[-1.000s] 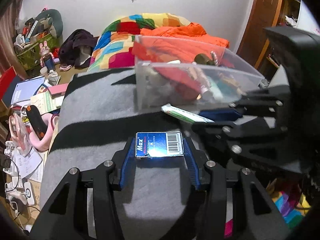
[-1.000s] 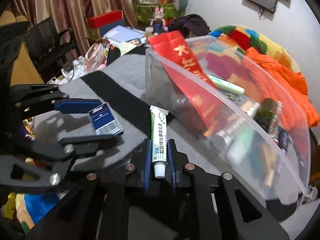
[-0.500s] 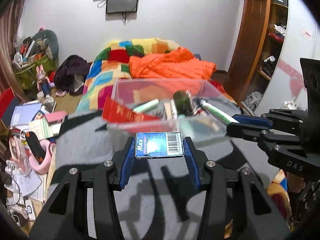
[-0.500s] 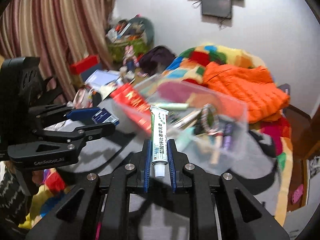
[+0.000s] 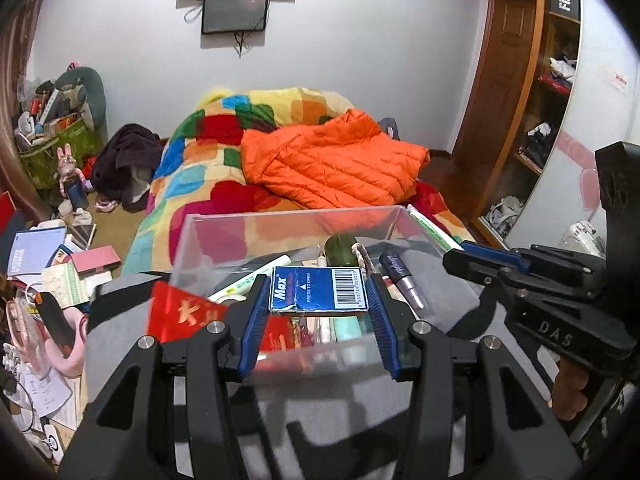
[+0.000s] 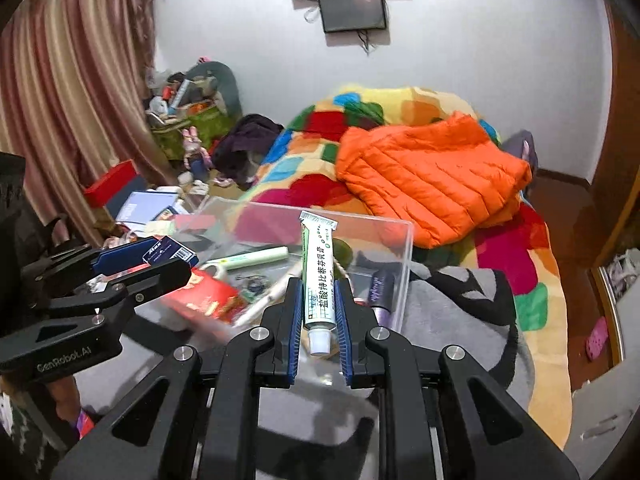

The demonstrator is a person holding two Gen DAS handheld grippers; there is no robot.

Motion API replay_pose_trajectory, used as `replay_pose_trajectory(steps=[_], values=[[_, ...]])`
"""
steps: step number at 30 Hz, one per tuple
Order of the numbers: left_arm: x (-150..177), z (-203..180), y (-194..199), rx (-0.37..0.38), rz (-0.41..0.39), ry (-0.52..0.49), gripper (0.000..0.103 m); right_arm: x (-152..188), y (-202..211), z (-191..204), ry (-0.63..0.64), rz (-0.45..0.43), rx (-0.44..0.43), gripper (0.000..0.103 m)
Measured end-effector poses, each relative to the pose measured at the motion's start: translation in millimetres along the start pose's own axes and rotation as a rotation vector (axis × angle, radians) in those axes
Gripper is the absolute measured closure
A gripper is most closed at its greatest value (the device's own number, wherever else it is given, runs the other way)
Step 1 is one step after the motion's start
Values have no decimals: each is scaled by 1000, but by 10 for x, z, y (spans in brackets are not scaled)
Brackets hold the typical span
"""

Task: Organize objects
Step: 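Carry the blue card and toothpaste tube into the clear box and open both grippers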

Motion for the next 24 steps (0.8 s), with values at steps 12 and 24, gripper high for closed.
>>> replay_pose_trajectory(steps=[12, 24], values=[[54, 52, -474, 13, 102, 43, 55, 142, -555, -18, 2, 123, -13, 88], [56, 61, -100, 15, 26, 41, 53, 106, -209, 18, 25, 60, -12, 86]])
Point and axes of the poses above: each gripper's, at about its wrist camera, not at the fingertips, and y roughly against the way its jaws point, z to its left, x to its underside, the point moved 4 cm from there along -y, roughly the way its jaws point, and after that the axes turned 5 degrees about y, right-handed, at the moved point
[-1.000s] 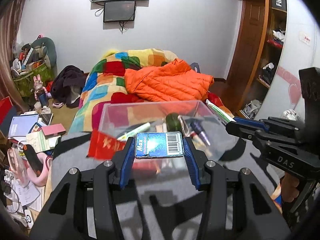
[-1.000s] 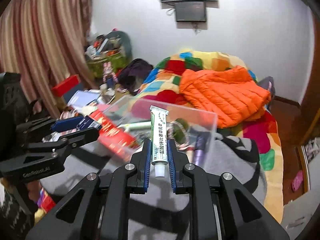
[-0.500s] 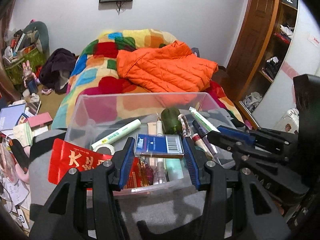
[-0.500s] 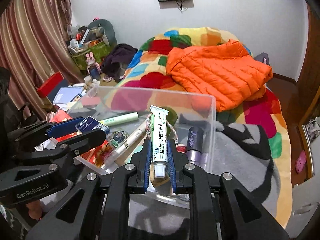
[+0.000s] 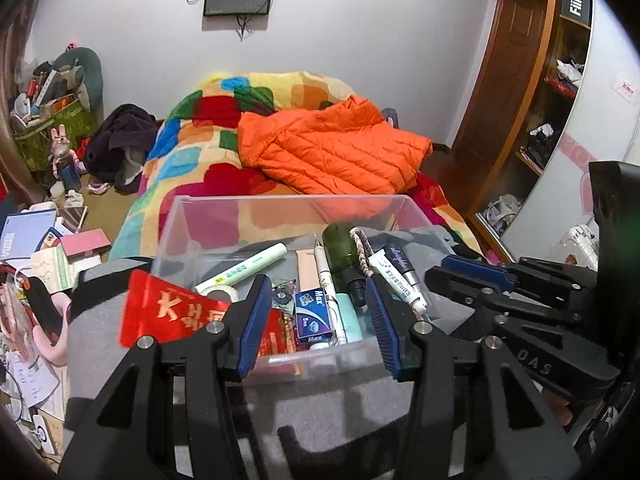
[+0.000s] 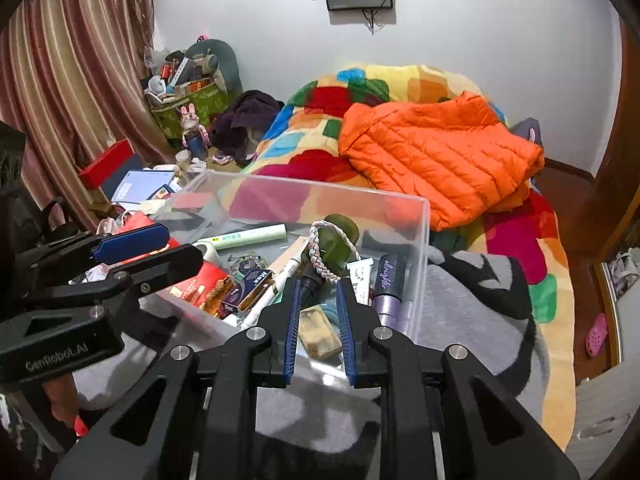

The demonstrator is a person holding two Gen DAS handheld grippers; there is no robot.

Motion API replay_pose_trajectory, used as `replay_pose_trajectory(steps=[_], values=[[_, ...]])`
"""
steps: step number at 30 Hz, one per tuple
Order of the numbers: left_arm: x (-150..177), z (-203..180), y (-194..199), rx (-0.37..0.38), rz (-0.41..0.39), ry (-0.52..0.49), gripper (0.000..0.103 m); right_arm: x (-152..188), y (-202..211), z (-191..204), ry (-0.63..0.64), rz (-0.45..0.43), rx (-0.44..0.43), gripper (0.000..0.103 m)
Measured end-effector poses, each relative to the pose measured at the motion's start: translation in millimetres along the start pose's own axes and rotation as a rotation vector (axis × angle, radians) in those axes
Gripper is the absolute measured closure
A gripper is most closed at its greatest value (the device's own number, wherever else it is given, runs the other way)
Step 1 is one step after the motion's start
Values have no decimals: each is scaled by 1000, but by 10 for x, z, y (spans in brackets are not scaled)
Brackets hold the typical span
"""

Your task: Organize objects

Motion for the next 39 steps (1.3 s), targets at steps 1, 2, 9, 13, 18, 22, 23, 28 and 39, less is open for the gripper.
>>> replay_pose_trajectory(steps=[1, 2, 9, 13, 18, 22, 23, 28, 39], values=[[5, 12, 51, -1, -9, 3, 52, 3, 43, 11, 2, -7, 0, 81], [13, 20, 88, 0, -15, 6, 47, 12, 92, 24, 4, -16, -1, 74], [150, 36, 405, -30, -84, -20, 20, 102, 394, 158, 40, -85, 47, 39], [249, 74, 534, -43, -107, -8, 10, 159, 514, 244, 49, -112, 68, 28], [367, 153, 605, -82, -136, -1, 6, 238, 587, 327, 53, -124, 79, 21], [463, 206, 589, -90, -133, 22, 6, 306, 594, 348, 49, -123, 86, 20], [480, 206, 586, -95, -134, 19, 6, 327, 588, 341, 47, -121, 87, 19], [543, 209, 597, -105, -141, 16, 6, 398, 538, 336, 34, -105, 79, 19], [606, 215, 562, -102, -129, 24, 6, 436, 469, 360, 32, -96, 71, 19]])
Point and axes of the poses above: each gripper's, at about its wrist camera, not at the fingertips, and y roughly against the way its jaws point, z to its left, x to its underside, the point moved 4 cm from there along -y, roughly the way its jaws point, and after that the axes turned 5 degrees about y, right-handed, at the moved point
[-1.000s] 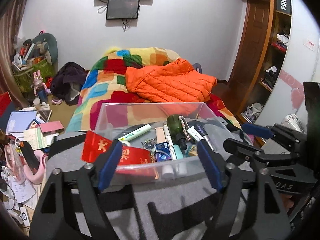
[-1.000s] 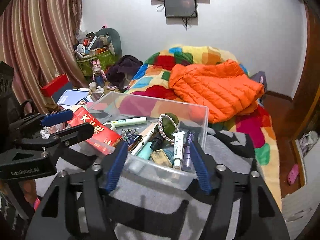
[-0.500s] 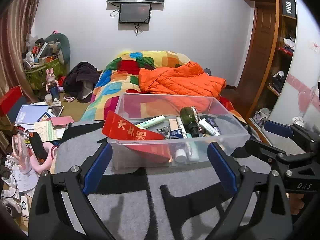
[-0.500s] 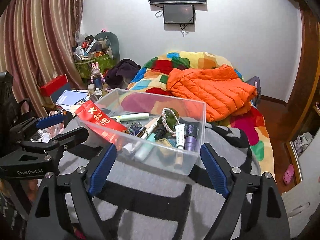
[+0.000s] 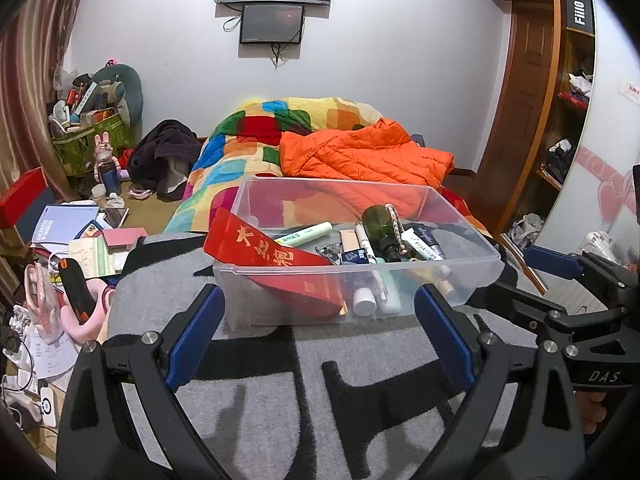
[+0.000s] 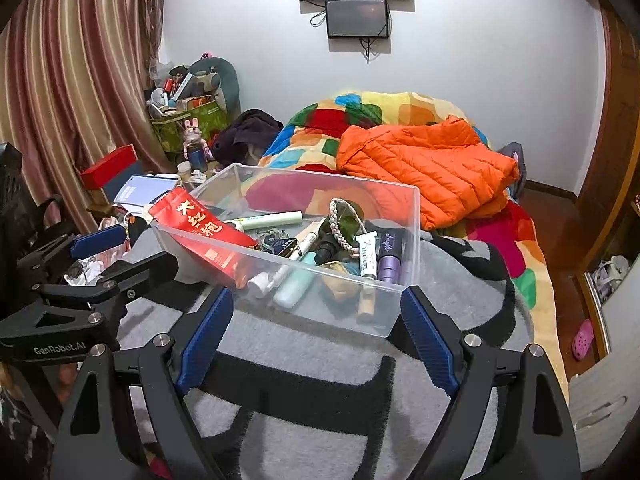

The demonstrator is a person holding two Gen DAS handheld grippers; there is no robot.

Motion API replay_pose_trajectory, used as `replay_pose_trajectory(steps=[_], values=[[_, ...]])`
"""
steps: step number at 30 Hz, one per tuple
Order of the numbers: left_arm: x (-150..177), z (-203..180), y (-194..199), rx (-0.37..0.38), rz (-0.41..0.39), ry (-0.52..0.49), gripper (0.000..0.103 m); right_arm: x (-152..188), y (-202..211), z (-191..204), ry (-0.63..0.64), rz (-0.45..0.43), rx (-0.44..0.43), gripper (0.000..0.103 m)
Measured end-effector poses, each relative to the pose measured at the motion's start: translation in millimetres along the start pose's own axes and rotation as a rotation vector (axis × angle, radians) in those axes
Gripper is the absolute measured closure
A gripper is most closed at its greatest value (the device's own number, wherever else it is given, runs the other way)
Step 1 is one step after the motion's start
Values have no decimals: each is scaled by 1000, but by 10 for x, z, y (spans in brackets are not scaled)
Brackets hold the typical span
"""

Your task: Organize objects

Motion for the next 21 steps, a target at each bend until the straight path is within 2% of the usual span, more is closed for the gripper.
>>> replay_pose_trajectory(steps=[21], values=[[-11, -18, -13, -5, 1, -9, 6, 7, 13, -8, -11, -3, -4, 19]])
Point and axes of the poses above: each gripper's, at about its wrist camera, not at the fingertips, and y roughly against the way its jaws point, z to its left, x to its underside, the point moved 4 cm from there along -y, roughly the way its jaws point, and after that the axes turned 5 degrees about y, right-handed, at the moved point
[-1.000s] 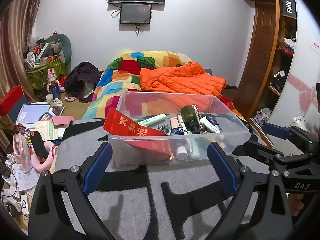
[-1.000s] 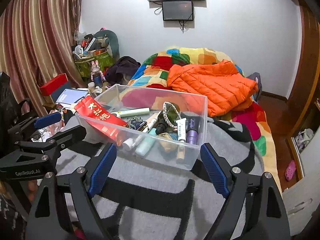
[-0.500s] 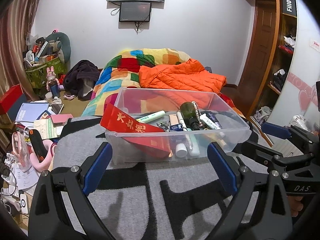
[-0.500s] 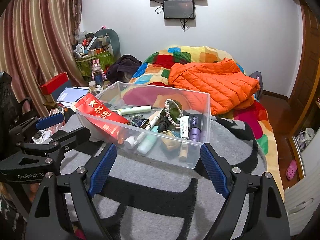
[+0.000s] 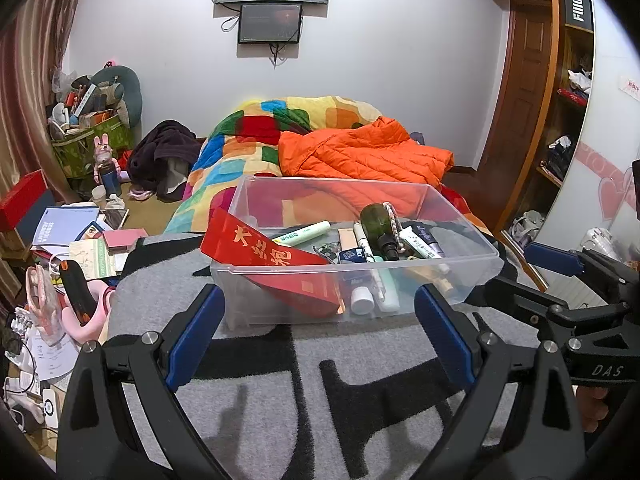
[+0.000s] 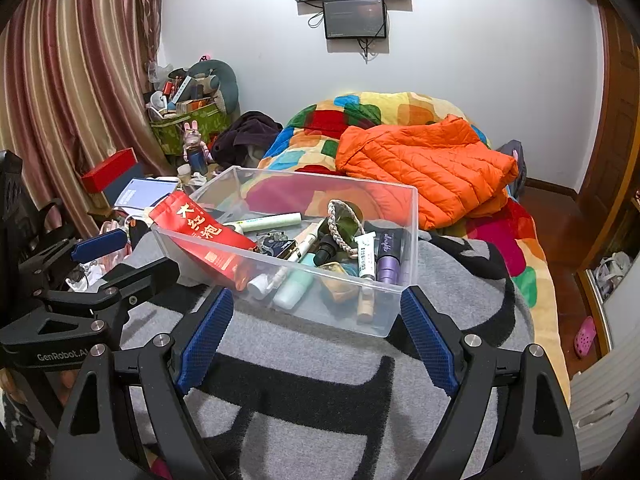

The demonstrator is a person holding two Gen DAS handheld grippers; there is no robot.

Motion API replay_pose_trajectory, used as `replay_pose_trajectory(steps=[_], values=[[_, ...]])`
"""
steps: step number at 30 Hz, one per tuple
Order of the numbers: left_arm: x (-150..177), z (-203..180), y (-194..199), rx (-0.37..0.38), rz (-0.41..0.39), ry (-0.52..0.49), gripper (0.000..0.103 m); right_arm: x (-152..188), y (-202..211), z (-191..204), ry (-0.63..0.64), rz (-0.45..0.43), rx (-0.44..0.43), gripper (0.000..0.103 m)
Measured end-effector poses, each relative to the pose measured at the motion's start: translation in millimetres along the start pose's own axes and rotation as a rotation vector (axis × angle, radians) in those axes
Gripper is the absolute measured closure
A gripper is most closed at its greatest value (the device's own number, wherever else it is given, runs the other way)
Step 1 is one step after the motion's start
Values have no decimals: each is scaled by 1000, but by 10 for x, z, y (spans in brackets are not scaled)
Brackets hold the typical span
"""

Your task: Organize objects

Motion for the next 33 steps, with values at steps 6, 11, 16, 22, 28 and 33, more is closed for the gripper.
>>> replay_pose_trajectory(steps=[6, 11, 16, 22, 28, 33], values=[[1, 1, -1, 1, 0, 2, 6, -6, 0, -8, 1, -1, 4, 19], [10, -4, -6, 14, 21, -2, 6, -5, 3, 0, 0, 0, 0, 19], [35, -10, -12, 15, 34, 0, 6, 2, 12, 32, 9, -2, -5, 19], [37, -41, 20, 10, 27, -12, 6, 14, 15, 49, 7, 1, -10, 19], [36, -34, 20, 21, 35, 1, 6, 15, 15, 49, 6, 2, -8, 19], [39, -38, 26, 31, 32, 1, 6, 15, 14, 49, 7, 2, -8, 19]])
Point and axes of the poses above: each gripper's, at about its wrist camera, not at the fingertips, and y roughly against the way its jaws point, z to its left, x to its underside, the point moved 4 cm from there along -y, roughly the way its jaws point, and after that the axes turned 5 degrees about y, right-handed, at the moved point
